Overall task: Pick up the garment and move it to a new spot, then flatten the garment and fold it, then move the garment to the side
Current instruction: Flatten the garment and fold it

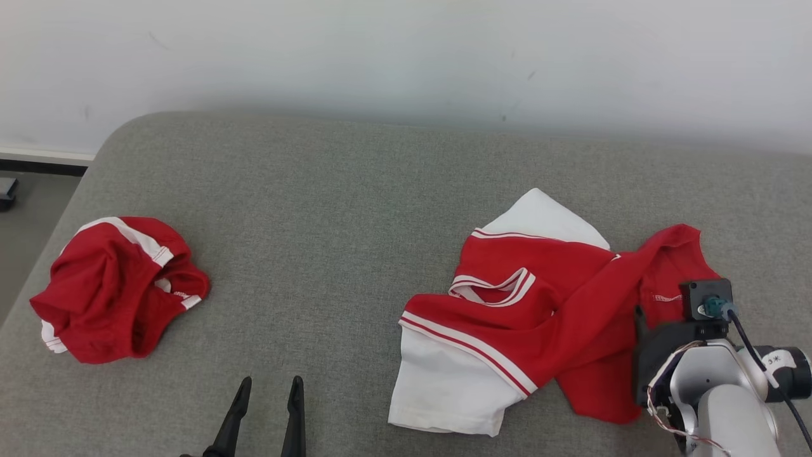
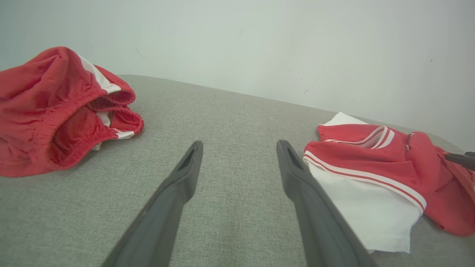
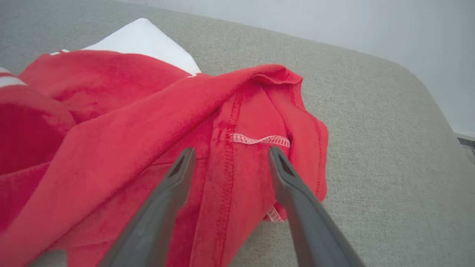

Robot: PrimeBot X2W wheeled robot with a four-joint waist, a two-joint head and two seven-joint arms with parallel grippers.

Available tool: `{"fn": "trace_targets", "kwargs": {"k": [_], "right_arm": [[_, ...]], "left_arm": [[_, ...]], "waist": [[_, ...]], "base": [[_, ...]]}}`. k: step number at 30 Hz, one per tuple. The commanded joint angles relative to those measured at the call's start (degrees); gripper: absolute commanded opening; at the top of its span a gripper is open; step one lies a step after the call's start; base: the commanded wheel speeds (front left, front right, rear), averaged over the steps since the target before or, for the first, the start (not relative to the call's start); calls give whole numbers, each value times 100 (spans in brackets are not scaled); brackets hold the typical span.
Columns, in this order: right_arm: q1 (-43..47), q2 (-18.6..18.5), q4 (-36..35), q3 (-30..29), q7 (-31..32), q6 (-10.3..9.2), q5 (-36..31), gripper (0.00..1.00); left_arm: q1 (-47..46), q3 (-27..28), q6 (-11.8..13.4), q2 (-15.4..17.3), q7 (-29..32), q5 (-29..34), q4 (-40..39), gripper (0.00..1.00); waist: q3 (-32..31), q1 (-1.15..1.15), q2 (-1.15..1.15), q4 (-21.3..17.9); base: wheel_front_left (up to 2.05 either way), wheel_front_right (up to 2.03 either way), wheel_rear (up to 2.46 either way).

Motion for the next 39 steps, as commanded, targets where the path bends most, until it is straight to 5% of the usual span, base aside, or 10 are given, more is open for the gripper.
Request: {"fn": "trace_targets", "kwargs": {"k": [1, 18, 20, 21, 22, 23, 25, 26, 32, 39], "right_arm": [[-117, -37, 77, -12, -7, 3, -66, 100], [-732, -303, 897, -14, 65, 3, -455, 98], [-694, -277, 913, -89, 29, 3, -451, 76], [-686, -274, 918, -122, 15, 3, -456, 74], [-679, -265, 908, -154, -7, 3, -461, 49], [-676, -251, 885, -180, -20, 3, -466, 41], [-664, -227, 867, -230, -66, 3, -452, 7], [-666, -221, 841, -262, -96, 3, -430, 0], [-622, -96, 495, -472, -553, 3, -113, 0], [-514, 25, -262, -645, -954, 3, 1308, 0]], "left_arm": [[-21, -7, 23, -4, -19, -44, -12, 100], [-108, 15, 37, -4, -19, -82, -24, 100], [-92, 44, 41, -4, -19, -78, -32, 100], [-94, 41, 40, -4, -19, -70, -31, 100], [-101, 39, 31, -4, -19, -59, -30, 100], [-105, 42, 34, -4, -19, -54, -33, 100], [-102, 47, 39, -4, -19, -50, -34, 100], [-102, 40, 31, -4, -19, -44, -30, 100], [-70, 69, 32, -4, -19, -5, -16, 100], [-16, 64, 12, -4, -19, 34, 0, 100]], "waist": [[20, 0, 0, 8], [195, 0, 0, 131], [190, 0, 0, 82], [189, 0, 0, 65], [188, 0, 0, 46], [185, 0, 0, 25], [180, 0, 0, -20], [178, 0, 0, -36], [115, 0, 0, -144], [25, 0, 0, -237]], "base": [[0, 0, 0], [0, 0, 0], [0, 0, 0], [0, 0, 0], [0, 0, 0], [0, 0, 0], [0, 0, 0], [0, 0, 0], [0, 0, 0], [0, 0, 0]]}}
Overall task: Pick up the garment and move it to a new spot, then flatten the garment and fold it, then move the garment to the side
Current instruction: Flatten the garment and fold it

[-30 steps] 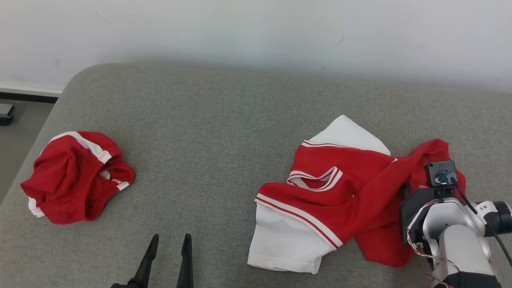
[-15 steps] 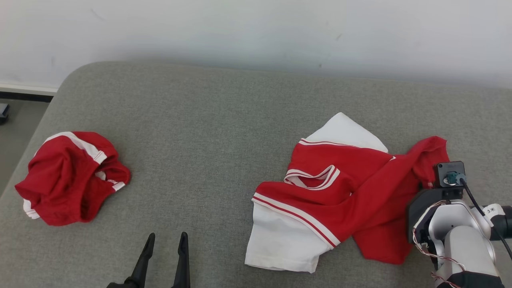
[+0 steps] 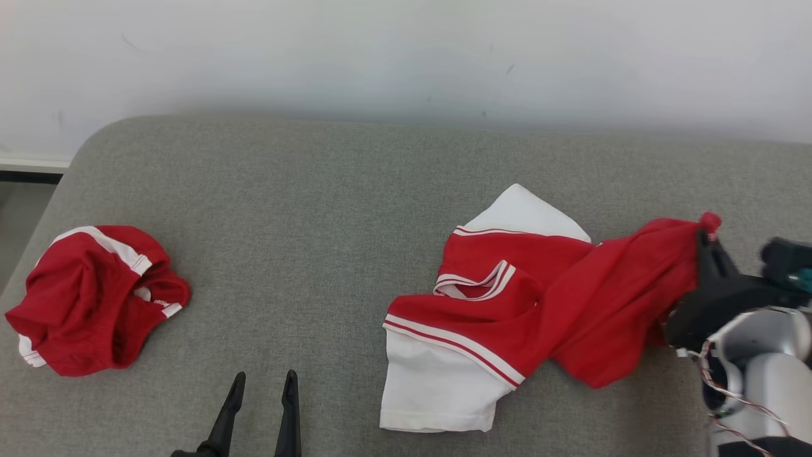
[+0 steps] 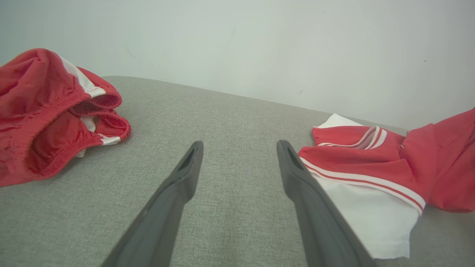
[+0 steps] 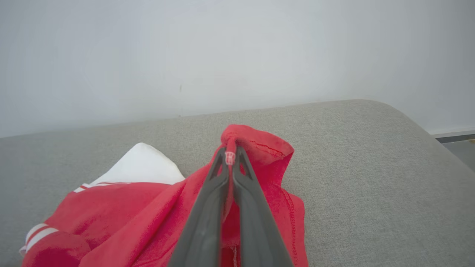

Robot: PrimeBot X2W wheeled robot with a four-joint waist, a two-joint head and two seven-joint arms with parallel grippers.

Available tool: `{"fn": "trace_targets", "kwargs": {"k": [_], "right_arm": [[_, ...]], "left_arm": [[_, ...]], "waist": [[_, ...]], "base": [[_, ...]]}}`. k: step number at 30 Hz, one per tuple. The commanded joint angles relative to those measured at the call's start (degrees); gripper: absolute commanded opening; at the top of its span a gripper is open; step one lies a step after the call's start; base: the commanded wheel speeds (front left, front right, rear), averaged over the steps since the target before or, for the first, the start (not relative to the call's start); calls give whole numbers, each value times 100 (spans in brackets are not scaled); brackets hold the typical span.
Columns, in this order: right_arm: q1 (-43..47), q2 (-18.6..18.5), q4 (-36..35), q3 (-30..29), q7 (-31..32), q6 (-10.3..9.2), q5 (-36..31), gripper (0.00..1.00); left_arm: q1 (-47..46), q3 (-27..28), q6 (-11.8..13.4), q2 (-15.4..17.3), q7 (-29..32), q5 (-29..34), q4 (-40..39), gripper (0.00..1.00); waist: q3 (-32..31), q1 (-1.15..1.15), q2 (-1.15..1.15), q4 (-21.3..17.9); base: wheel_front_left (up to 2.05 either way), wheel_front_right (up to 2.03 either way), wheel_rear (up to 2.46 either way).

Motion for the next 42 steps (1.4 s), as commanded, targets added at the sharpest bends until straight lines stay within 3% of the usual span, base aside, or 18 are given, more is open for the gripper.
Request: {"fn": "trace_targets", "kwargs": {"k": [1, 8, 10, 18, 30, 36, 42], "right_arm": [[174, 14, -232, -166, -15, 3, 411, 0], [1111, 28, -740, -1226, 205, 3, 1446, 0], [1304, 25, -510, -1573, 252, 3, 1550, 100], [1519, 29, 469, -2047, -154, 3, 1281, 100], [1948, 25, 693, -1264, -1242, 3, 1421, 100], [1988, 29, 837, -1928, -1347, 3, 624, 100], [1783, 28, 1025, -2291, -1567, 3, 489, 100]], "left_arm": [[56, -5, -21, -4, -19, 78, 8, 100], [102, -7, -6, -4, -19, 55, -14, 100], [96, -2, -6, -4, -19, 46, -14, 100], [96, 2, -31, -3, -19, 87, 20, 100], [186, -23, -80, -3, -19, 104, 81, 100], [224, -6, -63, -3, -19, 83, 77, 100], [177, 18, -73, -3, -19, 97, 47, 100]], "waist": [[-37, 0, 0, -17], [-48, 0, 0, -52], [-46, 0, 0, -79], [-105, 0, 0, -193], [-276, 0, 0, -214], [-312, 0, 0, -244], [-276, 0, 0, -286]], "base": [[0, 0, 0], [0, 0, 0], [0, 0, 0], [0, 0, 0], [0, 0, 0], [0, 0, 0], [0, 0, 0]]}}
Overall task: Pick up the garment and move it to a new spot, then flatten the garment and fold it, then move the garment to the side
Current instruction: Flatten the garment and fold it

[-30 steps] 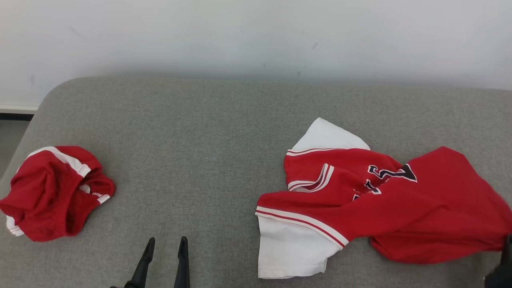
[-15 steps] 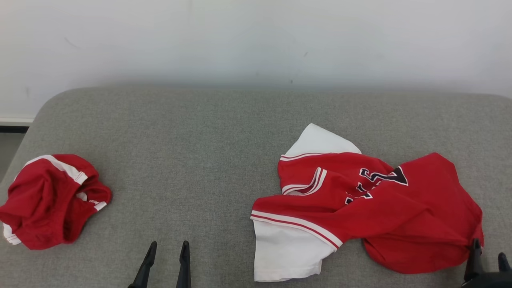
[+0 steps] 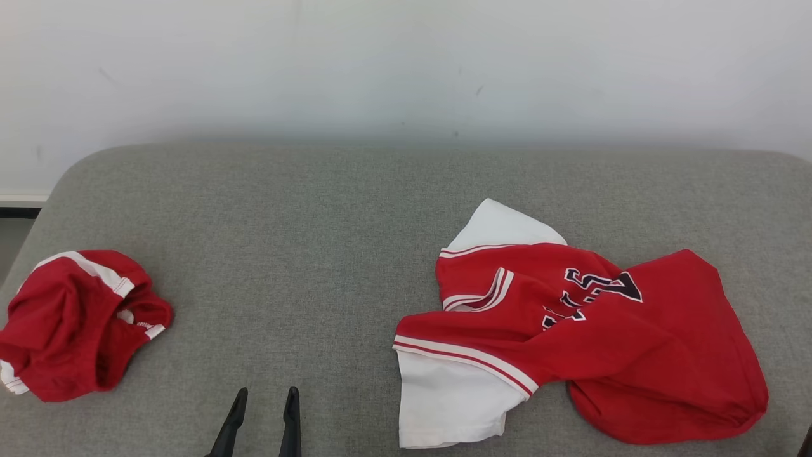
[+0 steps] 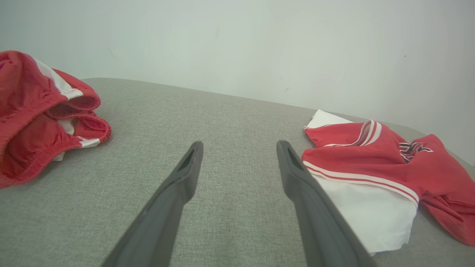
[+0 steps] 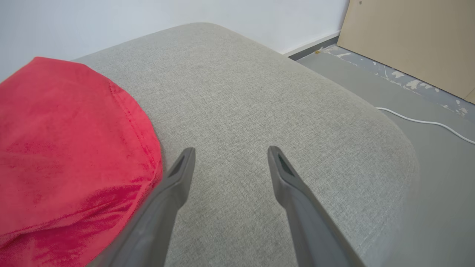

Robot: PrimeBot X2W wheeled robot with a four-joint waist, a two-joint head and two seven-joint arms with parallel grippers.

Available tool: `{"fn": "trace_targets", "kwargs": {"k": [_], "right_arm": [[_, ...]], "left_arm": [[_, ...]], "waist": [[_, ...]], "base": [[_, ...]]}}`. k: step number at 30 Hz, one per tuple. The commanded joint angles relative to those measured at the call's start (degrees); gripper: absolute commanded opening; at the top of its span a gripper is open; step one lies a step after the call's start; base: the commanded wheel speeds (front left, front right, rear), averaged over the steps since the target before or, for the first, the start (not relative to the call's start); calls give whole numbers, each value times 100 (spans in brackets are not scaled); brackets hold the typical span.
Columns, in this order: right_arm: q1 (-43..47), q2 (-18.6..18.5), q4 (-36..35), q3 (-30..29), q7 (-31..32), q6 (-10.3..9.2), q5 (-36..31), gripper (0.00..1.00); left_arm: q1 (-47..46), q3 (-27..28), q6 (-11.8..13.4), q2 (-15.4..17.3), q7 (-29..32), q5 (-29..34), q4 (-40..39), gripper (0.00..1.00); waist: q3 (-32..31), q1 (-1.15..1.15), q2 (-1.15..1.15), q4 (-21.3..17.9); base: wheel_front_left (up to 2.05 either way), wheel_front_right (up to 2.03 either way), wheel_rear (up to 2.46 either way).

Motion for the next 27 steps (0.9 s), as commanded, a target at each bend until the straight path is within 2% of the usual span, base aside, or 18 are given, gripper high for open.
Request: {"fn": "trace_targets", "kwargs": {"k": [1, 7, 14, 19, 27], "right_arm": [[-55, 8, -3, -27, -138, 3, -5, 100], [-205, 10, -21, 332, -740, 3, 375, 100], [-125, 9, -315, 1514, -1068, 3, 966, 100], [136, 7, -760, 2587, -1182, 3, 1026, 100], [408, 9, -1084, 3461, -1253, 3, 750, 100]], "left_arm": [[-13, 21, -7, -2, -19, 37, -19, 100], [-22, 48, -6, -2, -19, 26, -18, 100], [2, 18, 17, -2, -19, 10, 3, 100], [53, -1, 42, -2, -19, -20, 32, 100], [134, 5, 94, -2, -19, -27, 74, 100]], "waist": [[18, 0, 0, -14], [44, 0, 0, -77], [-28, 0, 0, -130], [-132, 0, 0, -104], [-263, 0, 0, -35]], "base": [[0, 0, 0], [0, 0, 0], [0, 0, 0], [0, 0, 0], [0, 0, 0]]}}
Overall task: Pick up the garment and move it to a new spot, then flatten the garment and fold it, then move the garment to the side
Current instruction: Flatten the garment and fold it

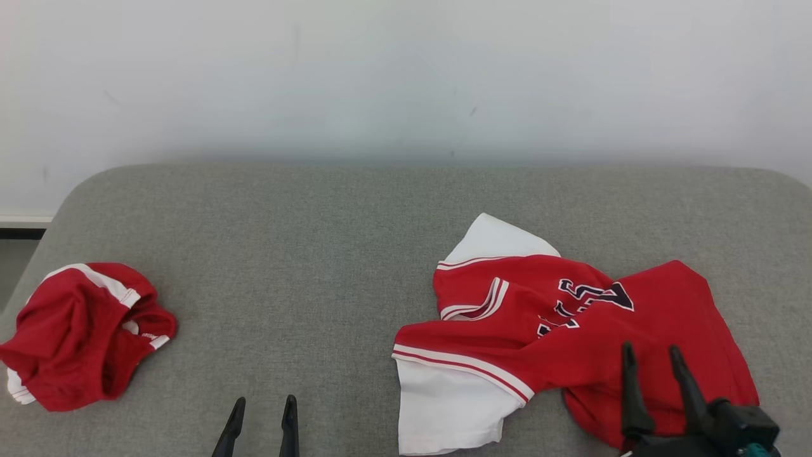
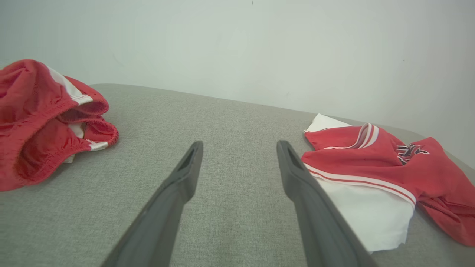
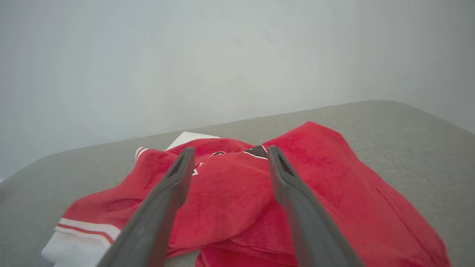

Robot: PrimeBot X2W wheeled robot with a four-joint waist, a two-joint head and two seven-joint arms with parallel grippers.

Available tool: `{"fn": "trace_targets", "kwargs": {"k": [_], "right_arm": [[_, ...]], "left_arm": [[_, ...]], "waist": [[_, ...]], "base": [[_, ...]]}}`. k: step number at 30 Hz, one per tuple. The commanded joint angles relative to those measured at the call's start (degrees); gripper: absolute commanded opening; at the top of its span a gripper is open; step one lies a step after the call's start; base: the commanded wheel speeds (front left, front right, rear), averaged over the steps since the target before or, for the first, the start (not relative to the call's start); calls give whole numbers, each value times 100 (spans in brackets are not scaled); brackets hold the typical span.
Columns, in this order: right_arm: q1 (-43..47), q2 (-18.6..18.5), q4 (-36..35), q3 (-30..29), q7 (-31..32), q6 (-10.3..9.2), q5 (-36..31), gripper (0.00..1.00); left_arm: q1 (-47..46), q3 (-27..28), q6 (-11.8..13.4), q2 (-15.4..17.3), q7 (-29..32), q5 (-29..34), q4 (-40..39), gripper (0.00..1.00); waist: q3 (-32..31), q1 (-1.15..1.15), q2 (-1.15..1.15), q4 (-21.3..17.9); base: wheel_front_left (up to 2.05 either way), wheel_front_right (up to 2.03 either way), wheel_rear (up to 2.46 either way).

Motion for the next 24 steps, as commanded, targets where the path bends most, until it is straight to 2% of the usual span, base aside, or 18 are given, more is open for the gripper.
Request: {"fn": "trace_targets", "kwargs": {"k": [1, 7, 24], "right_arm": [[77, 9, -64, 113, -38, 3, -59, 100], [204, 9, -172, 291, -45, 3, -186, 100], [249, 9, -209, 163, -47, 3, -156, 100]], "left_arm": [[80, 13, 35, -2, -19, -33, 14, 100], [120, 72, 72, -2, -19, 11, 27, 100], [146, 141, 89, -2, -19, 97, 43, 100]], "waist": [[-36, 0, 0, 30], [-108, 0, 0, 40], [-175, 0, 0, -16]], "base": [[0, 0, 0], [0, 0, 0], [0, 0, 0]]}}
